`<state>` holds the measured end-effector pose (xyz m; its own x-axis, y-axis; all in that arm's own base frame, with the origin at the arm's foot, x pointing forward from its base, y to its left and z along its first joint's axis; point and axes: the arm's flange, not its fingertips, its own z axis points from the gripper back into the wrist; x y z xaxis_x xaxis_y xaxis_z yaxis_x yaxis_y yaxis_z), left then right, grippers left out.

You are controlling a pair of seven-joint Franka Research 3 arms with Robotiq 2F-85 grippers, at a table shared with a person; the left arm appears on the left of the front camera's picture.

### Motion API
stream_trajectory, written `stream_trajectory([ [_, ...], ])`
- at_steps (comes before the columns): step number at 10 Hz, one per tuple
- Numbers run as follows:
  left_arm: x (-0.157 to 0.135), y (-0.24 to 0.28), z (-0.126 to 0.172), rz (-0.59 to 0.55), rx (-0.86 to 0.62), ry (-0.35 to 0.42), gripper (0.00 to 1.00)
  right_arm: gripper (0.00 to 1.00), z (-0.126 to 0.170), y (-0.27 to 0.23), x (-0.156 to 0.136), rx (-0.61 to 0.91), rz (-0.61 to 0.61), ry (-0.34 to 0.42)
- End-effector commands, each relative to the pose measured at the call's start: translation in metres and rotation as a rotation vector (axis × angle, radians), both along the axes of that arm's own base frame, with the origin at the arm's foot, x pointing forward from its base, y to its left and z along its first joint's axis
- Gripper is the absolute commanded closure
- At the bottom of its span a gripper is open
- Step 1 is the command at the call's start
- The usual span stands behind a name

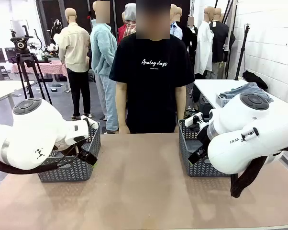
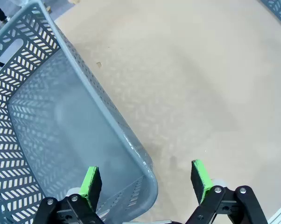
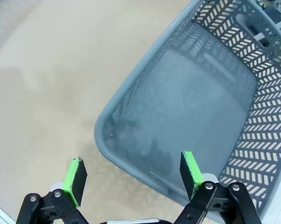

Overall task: Sort the tops and bottoms.
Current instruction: Lift clothes from the center of the table with your left hand.

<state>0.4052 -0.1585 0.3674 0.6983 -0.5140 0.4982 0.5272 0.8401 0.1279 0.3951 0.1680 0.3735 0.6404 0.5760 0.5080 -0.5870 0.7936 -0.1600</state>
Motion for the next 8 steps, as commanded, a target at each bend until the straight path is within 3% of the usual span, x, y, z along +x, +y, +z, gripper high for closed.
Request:
stream_trajectory([
  [1,-0.0002,0.0001,-0.0002,0.000,0.000,0.000,0.00,0.00,0.0000,0.0000,0.0000,0.000,0.000,0.000],
  [8,-0.0002,0.0001,-0.0002,0.000,0.000,0.000,0.00,0.00,0.0000,0.0000,0.0000,0.000,0.000,0.000],
])
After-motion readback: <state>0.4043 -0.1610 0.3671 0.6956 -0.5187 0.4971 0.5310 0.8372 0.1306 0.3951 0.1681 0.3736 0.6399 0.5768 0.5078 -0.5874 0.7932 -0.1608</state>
